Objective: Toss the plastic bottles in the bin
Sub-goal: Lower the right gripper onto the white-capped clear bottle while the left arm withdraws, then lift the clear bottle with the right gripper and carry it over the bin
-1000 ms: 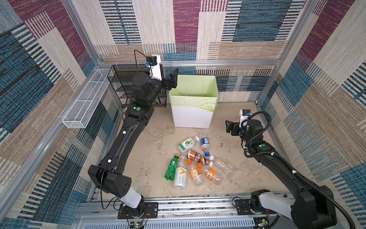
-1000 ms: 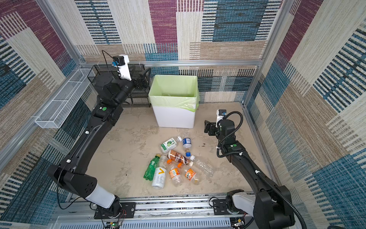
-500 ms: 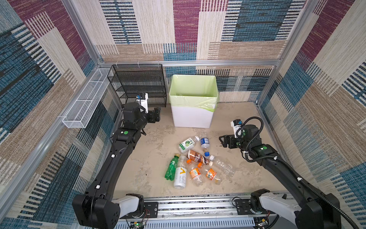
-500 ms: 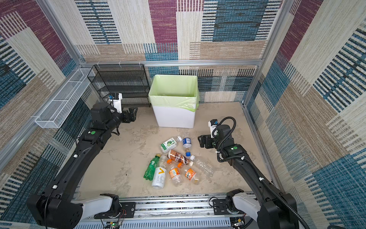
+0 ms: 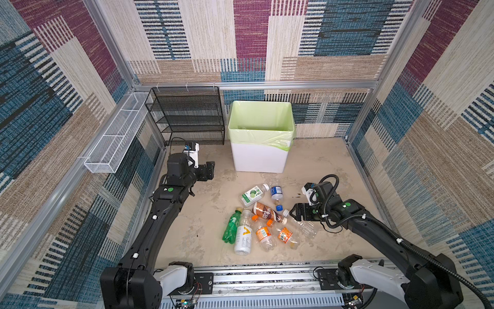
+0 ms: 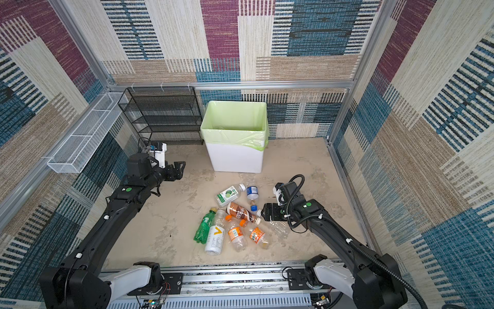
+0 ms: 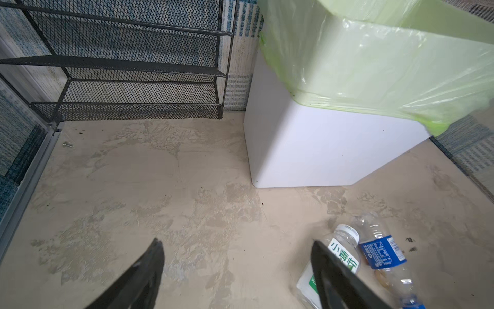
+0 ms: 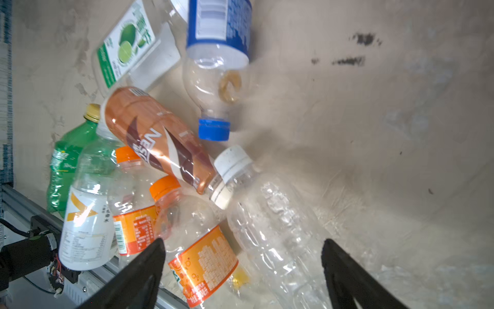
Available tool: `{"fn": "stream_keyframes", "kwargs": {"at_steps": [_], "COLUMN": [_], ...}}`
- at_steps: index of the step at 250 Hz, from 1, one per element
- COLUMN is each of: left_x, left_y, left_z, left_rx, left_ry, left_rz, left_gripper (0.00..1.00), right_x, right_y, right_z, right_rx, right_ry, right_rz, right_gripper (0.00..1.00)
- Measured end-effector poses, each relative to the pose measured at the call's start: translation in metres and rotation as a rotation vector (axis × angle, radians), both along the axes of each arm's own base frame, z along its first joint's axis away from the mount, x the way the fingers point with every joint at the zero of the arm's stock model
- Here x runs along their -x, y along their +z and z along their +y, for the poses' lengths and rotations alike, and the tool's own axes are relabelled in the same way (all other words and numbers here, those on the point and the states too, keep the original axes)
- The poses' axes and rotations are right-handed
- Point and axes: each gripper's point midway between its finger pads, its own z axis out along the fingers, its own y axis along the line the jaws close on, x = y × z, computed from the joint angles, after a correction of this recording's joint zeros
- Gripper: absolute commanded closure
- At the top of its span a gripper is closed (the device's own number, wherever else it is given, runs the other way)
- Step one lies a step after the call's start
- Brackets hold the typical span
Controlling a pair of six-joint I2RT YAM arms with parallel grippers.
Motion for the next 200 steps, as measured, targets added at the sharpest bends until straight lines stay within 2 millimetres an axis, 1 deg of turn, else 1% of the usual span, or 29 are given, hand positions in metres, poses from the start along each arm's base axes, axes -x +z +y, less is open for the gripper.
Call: {"fn": "stream_keyframes", "kwargs": {"at_steps": [11, 28, 83, 107, 132, 146, 172, 200], "left_x": [0.0, 0.0, -0.001, -0.001, 0.0, 0.0, -0.001, -0.002], "left_y": [0.0, 0.001, 0.008, 0.009, 0.008, 0.008, 0.006, 0.003], "left_z": [0.001, 0.0, 0.003, 0.003, 0.002, 0.003, 0.003, 0.002], "left_rx": [0.005, 0.016, 0.052, 0.063, 0.077, 0.08, 0.084, 0.089], "left_ry": [0.003, -0.005, -0.006, -0.004, -0.013, -0.01, -0.008, -0.012], "left_rz": [-0.002, -0.004, -0.027, -0.028, -0.024, -0.021, -0.015, -0.007], "left_gripper": [0.14, 0.14, 0.15, 0.15, 0.15, 0.15, 0.16, 0.16], "right_x": [0.008, 0.015, 0.018, 0.021, 0.022, 0.022, 0.021, 0.019], "right_y": [-0.009, -0.016, -0.031, -0.037, -0.045, -0.048, -0.049, -0.048], "right_z": [-0.002, -0.004, -0.007, -0.004, -0.006, -0.007, -0.009, -0.01], "right_rx": [0.011, 0.029, 0.096, 0.121, 0.159, 0.176, 0.184, 0.188], "right_ry": [-0.007, -0.025, -0.054, -0.043, -0.051, -0.06, -0.077, -0.095], "right_rz": [0.033, 0.07, 0.117, 0.137, 0.153, 0.158, 0.159, 0.153], "right_gripper": [0.08, 0.08, 0.1, 0.13, 0.18, 0.23, 0.33, 0.39]}}
